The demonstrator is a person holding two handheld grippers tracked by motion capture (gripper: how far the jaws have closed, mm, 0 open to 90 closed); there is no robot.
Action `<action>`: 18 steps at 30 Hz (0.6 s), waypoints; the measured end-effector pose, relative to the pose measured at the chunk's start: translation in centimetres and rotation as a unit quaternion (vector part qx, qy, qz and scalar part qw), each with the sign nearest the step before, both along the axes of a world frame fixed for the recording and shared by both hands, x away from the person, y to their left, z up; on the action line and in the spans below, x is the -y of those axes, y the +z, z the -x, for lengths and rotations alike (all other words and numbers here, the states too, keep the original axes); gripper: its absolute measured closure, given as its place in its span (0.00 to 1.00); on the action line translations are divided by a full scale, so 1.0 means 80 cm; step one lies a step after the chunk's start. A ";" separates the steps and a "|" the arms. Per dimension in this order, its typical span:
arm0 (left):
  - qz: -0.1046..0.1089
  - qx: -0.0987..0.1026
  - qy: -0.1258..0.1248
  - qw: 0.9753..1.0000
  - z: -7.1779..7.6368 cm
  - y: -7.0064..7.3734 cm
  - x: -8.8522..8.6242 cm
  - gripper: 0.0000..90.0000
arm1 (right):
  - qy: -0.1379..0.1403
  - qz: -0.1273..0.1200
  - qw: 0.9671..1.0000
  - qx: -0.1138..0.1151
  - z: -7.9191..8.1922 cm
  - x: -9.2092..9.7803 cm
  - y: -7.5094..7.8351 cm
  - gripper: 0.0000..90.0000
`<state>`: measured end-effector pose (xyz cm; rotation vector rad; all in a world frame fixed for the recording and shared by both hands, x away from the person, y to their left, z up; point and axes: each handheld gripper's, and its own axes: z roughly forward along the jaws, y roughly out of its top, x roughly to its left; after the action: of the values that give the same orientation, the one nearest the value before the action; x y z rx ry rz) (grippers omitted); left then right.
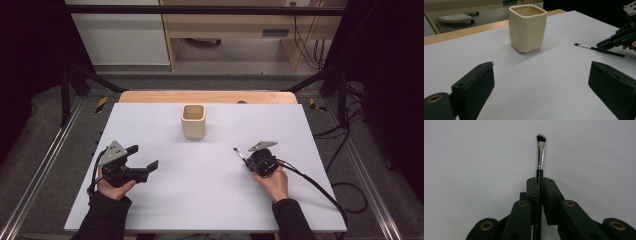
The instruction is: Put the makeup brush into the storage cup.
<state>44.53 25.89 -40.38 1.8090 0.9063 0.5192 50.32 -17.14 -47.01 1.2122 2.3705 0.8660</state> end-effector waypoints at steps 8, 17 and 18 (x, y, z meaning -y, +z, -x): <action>-0.003 -0.002 -0.002 1.000 0.000 -0.001 0.001 0.07 | 0.001 -0.002 1.000 -0.001 0.000 0.001 0.000 0.93; -0.002 -0.003 -0.002 1.000 -0.001 -0.001 0.001 0.07 | 0.001 -0.005 1.000 0.017 0.004 0.001 0.013 0.73; -0.002 -0.004 -0.002 1.000 -0.001 -0.002 0.001 0.07 | 0.002 -0.002 1.000 0.025 0.004 0.002 0.018 0.71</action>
<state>44.63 25.81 -40.51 1.8179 0.9071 0.5126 49.97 -17.27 -45.59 1.1749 2.3339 0.8928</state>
